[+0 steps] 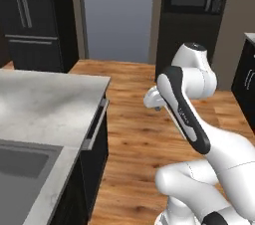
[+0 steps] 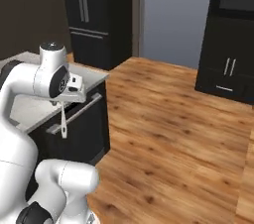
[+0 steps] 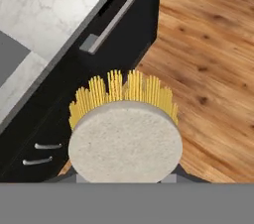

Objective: Pick up the dish brush and dish brush from the sink, and place them back in the cabinet, and close the cabinet door.

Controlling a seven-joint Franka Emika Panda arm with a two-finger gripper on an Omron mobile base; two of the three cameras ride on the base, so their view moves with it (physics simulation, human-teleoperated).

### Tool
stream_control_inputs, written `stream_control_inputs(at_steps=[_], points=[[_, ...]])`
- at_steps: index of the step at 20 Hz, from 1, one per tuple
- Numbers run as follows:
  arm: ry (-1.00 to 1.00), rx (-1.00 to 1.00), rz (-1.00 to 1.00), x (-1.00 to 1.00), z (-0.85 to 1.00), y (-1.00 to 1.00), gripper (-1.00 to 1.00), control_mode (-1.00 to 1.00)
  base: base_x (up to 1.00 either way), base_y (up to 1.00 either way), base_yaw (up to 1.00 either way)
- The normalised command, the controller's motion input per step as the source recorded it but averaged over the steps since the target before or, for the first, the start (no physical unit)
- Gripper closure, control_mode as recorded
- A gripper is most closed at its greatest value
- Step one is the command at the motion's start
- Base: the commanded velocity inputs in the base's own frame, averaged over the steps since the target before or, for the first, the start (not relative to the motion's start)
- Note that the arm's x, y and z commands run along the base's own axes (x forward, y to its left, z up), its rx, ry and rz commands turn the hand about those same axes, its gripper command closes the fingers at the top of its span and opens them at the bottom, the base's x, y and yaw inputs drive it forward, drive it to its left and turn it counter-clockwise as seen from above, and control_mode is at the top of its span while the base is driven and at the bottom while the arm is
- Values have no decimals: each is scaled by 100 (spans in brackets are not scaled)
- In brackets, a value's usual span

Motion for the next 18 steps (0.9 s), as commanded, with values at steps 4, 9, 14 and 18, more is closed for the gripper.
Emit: stream_control_inputs(at_steps=[4, 9, 14, 18], points=[[0, 0, 0, 0, 0, 0, 100, 100, 8, -55, -58], [0, 0, 0, 0, 0, 0, 100, 100, 8, -60, -58], [0, 0, 0, 0, 0, 0, 100, 100, 10, -61, -58], [0, 0, 0, 0, 0, 0, 100, 100, 17, -54, -59]])
